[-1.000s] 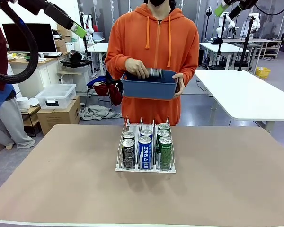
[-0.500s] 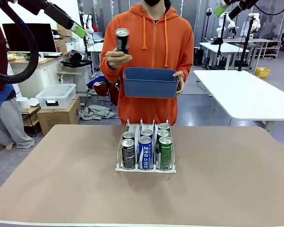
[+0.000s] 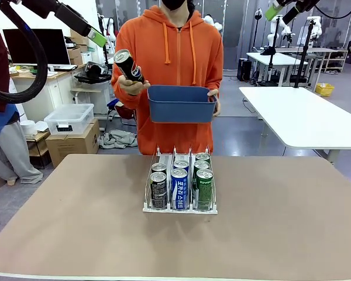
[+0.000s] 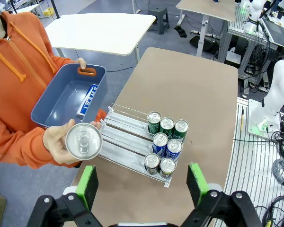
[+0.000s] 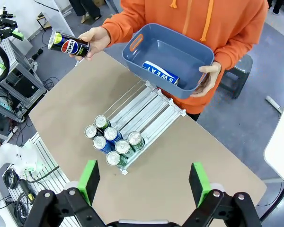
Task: Fill the beverage cans into the dispenser.
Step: Pick up the Pepsi coke handed by the human.
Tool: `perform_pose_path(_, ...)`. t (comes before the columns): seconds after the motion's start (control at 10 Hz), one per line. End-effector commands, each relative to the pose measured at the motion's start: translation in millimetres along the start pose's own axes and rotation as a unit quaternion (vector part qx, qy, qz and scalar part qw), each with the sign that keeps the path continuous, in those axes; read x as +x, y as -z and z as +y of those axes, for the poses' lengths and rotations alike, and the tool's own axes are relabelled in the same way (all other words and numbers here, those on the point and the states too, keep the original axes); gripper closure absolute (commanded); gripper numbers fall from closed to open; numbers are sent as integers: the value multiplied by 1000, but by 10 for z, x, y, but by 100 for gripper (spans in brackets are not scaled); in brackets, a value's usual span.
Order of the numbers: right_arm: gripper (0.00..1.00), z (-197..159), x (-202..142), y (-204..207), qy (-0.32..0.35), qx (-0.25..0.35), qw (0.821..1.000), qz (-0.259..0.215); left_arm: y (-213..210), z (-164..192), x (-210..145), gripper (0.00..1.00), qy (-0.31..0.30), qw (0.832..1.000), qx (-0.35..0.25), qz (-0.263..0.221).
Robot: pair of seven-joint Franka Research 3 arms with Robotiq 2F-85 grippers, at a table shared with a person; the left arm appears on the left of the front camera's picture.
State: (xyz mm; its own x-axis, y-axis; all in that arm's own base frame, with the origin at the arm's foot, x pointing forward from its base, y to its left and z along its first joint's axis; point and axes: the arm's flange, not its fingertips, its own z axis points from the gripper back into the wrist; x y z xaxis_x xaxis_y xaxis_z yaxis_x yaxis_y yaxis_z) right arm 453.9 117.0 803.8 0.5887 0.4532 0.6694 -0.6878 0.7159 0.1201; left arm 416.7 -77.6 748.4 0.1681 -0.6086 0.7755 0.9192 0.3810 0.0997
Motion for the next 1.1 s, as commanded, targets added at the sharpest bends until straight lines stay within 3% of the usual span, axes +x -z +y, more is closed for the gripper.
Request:
perform_pose_path(0.0,0,4,-7,-13,-1,1,1000,1,0,-4,-8,0,-1,1000,-4,-4)
perform_pose_path(1.0,0,4,-7,-13,-1,1,1000,1,0,-4,-8,0,-1,1000,-4,-4)
